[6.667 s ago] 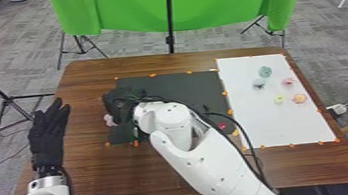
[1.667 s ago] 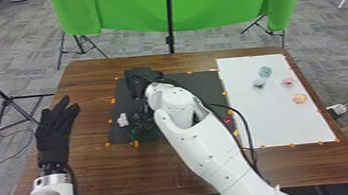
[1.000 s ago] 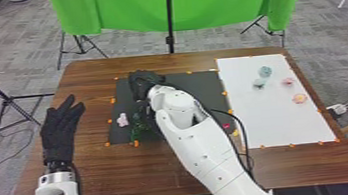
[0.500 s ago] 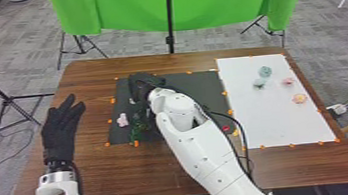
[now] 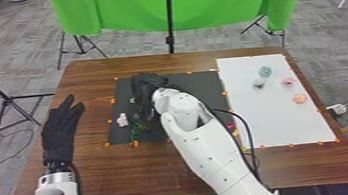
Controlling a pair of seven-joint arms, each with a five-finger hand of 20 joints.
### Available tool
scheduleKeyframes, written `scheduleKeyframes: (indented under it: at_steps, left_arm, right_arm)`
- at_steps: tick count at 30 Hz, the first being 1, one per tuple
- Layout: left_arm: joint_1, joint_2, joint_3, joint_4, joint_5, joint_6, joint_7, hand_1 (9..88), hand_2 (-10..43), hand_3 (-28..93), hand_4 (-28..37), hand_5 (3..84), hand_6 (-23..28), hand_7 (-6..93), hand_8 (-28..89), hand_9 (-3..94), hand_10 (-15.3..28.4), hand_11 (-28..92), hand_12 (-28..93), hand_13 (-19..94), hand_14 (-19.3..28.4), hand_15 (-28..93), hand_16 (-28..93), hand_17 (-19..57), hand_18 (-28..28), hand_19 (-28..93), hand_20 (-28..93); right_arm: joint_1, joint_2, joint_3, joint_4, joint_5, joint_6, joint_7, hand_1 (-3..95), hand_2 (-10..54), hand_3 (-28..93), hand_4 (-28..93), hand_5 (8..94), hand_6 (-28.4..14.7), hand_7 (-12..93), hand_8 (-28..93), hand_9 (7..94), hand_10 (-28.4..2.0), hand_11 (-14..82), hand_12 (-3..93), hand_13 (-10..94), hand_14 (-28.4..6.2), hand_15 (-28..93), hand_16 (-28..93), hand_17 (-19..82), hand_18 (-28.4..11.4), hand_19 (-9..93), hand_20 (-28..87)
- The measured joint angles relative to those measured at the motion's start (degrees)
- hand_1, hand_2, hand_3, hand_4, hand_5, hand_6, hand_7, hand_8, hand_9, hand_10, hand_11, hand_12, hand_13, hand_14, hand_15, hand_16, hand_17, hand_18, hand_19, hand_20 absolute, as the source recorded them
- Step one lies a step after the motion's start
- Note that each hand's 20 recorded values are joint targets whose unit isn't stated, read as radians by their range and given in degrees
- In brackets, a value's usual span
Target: Arrange flowers
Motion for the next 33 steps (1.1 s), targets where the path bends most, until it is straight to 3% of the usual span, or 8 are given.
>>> scheduleKeyframes:
  at_steps: [13, 19, 24, 28, 33]
  left_arm:
    - [0.67, 0.00, -0.55, -0.26, 0.00, -0.02, 0.00, 15.7, 2.0, 66, -28.3, 44.0, 5.1, 4.8, -5, 44.7, 13.4, 14, 11, 34, 14.8, 9, 1, 7.3, 10.1, 2, 19]
    - [0.99, 0.00, -0.72, -0.32, 0.00, -0.03, 0.00, 15.8, 2.0, 67, -28.3, 44.0, 5.1, 4.8, -5, 44.7, 13.4, 14, 11, 34, 14.7, 9, 1, 7.3, 10.1, 2, 19]
    - [1.00, -0.01, -0.72, -0.35, 0.04, -0.03, -0.03, 16.1, 1.9, 66, -28.3, 44.0, 5.1, 4.8, -5, 44.6, 13.4, 14, 11, 34, 14.7, 9, 1, 7.3, 10.1, 2, 19]
    - [0.98, -0.01, -0.72, -0.37, 0.06, -0.03, -0.13, 16.2, 1.9, 66, -28.3, 44.0, 5.1, 4.8, -5, 44.6, 13.4, 14, 11, 34, 14.7, 9, 1, 7.3, 10.1, 2, 19]
    - [0.82, -0.07, -0.79, -0.37, 0.08, -0.06, -0.25, 16.1, 1.9, 66, -28.3, 44.0, 5.1, 4.8, -5, 44.7, 13.4, 14, 11, 34, 14.8, 9, 1, 7.3, 10.1, 2, 19]
  right_arm:
    - [1.15, 4.23, -1.89, -2.25, 0.01, -1.72, 0.45, 53.3, -9.5, 54, -16, 68.5, 4.0, 16, 2, 82.3, -10.0, 11.3, 24.3, 92, -0.6, 56, 34, 66, -8.8, 93, 54]
    - [1.81, 7.38, -5.90, -5.89, 1.20, -5.92, 3.18, 47.3, -9.5, 59, -18, 66.9, 3.6, 16, -4, 81.6, -10.6, 16.0, 18.5, 92, -0.9, 56, 34, 65, -9.5, 93, 54]
    - [2.61, 9.68, -8.71, -8.81, 10.12, -8.65, 6.19, 42.7, -9.5, 60, -17, 67.5, 2.9, 16, -9, 81.6, -10.7, 16.3, 18.1, 92, -1.3, 55, 34, 65, -9.7, 93, 54]
    - [3.40, 12.56, -11.35, -12.75, 19.26, -8.23, 9.61, 40.1, -9.5, 61, -16, 68.2, 1.7, 15, -9, 81.6, -11.8, 16.8, 18.6, 90, -2.9, 55, 34, 63, -10.5, 93, 53]
    - [3.28, 18.29, -11.05, -22.95, 33.19, -3.64, 16.48, 39.7, -9.5, 61, -14, 68.2, 1.1, 15, -9, 80.8, -12.4, 17.2, 19.5, 89, -3.7, 56, 34, 61, -11.2, 93, 53]
